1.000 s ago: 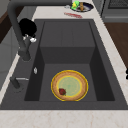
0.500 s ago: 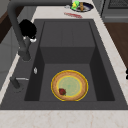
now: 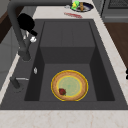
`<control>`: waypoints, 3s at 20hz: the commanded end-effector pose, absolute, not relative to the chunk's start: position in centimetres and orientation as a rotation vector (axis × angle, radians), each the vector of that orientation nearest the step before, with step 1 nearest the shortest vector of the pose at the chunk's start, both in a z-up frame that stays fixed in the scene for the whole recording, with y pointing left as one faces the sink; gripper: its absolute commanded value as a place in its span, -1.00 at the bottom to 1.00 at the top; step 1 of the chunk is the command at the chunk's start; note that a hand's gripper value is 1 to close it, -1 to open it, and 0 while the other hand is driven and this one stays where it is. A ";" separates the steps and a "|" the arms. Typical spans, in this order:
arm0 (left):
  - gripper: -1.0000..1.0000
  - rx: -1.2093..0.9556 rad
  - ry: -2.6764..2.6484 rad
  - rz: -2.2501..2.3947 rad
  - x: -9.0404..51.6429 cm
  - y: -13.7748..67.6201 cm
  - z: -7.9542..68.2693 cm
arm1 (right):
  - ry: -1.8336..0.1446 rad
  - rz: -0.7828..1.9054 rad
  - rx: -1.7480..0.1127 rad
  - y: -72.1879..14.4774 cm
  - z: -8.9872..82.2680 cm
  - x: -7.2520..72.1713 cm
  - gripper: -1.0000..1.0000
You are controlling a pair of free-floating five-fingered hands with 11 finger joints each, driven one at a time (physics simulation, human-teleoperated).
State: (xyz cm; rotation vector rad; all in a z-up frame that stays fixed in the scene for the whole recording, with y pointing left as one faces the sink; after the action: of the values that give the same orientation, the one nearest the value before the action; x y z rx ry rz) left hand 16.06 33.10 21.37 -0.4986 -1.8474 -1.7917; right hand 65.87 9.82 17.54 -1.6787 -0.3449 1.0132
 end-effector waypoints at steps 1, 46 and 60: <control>0.00 -0.499 -1.847 -1.792 16.1 33.1 21.4 | -0.364 1.028 -1.642 8.8 20.4 65.9 -1.00; 0.00 -0.499 -1.847 -1.792 16.1 33.1 21.4 | -0.596 1.219 -1.312 -3.4 21.8 41.9 -1.00; 0.00 -0.499 -1.847 -1.792 16.1 33.1 21.4 | -0.718 1.335 -1.231 -5.2 18.6 36.6 -1.00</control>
State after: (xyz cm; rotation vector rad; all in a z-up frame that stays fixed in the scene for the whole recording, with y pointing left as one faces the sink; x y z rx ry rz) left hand 16.06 33.10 21.37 -0.4986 -1.8474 -1.7917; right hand 37.56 -4.86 18.98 -1.2542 -0.6581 1.2854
